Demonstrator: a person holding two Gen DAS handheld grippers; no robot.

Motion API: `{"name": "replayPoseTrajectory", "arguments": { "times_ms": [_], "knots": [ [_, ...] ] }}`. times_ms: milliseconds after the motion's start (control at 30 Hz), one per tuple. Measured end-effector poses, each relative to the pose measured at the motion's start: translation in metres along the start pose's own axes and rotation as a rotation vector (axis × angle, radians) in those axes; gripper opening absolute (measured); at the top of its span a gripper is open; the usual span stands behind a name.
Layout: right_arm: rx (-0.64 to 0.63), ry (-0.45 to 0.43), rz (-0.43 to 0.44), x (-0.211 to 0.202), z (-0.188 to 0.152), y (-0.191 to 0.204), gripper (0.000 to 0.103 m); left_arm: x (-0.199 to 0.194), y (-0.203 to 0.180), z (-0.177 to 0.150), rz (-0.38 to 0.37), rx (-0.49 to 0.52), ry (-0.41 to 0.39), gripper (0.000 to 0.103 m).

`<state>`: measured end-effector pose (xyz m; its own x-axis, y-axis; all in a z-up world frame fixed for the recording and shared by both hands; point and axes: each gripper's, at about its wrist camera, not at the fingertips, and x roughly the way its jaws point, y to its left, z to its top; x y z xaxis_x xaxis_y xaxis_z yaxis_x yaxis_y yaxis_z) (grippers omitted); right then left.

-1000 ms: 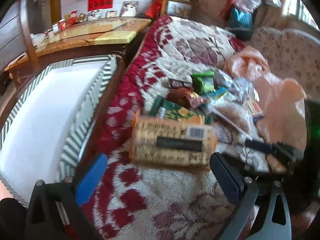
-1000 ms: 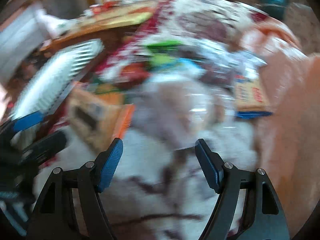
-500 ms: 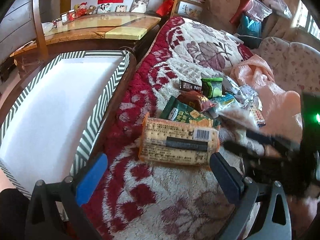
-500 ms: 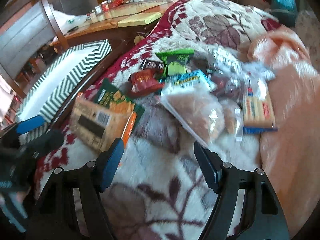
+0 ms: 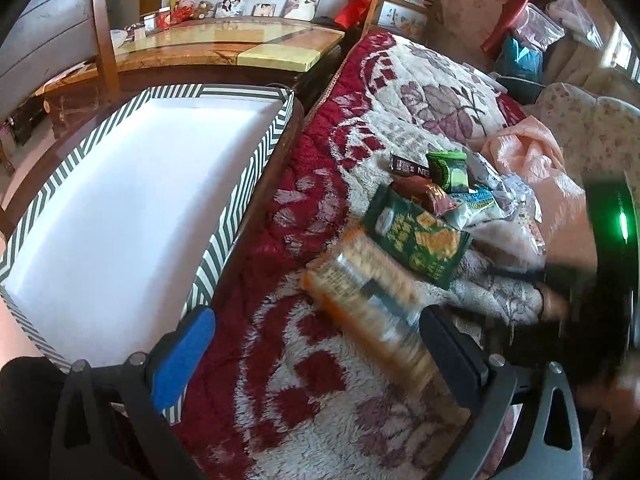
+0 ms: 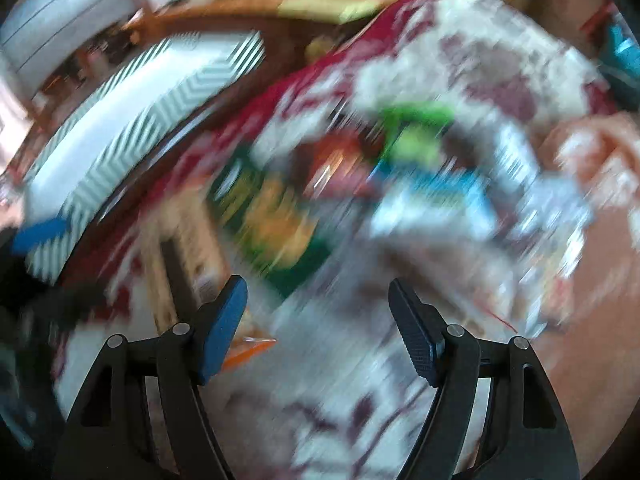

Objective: Organize snacks
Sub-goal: 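Move the left tool toward the beige cracker pack while the right tool approaches the green pack, then close the left tool on the beige soda-cracker pack and lift it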

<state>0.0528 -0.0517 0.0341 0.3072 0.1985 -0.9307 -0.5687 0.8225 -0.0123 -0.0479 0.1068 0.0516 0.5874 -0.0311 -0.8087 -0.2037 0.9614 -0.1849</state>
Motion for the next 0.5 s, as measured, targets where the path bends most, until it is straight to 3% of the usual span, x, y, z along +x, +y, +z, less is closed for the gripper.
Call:
{"name": "replayPoseTrajectory", "arguments": {
  "times_ms": [67,300,500],
  "knots": [
    [0.009,0.034,0.063,-0.001,-0.019,0.007,0.074,0.002,-0.001,0.000,-0.004,0.002,0.008,0.103],
    [0.096,-0.059,0.063,-0.028,-0.049,-0.009,0.074,0.009,-0.016,-0.004,-0.025,-0.004,0.047,0.103],
    [0.145,-0.080,0.065,-0.036,-0.052,-0.019,0.074,0.019,-0.035,-0.005,0.025,0.012,0.060,0.103]
  ]
}}
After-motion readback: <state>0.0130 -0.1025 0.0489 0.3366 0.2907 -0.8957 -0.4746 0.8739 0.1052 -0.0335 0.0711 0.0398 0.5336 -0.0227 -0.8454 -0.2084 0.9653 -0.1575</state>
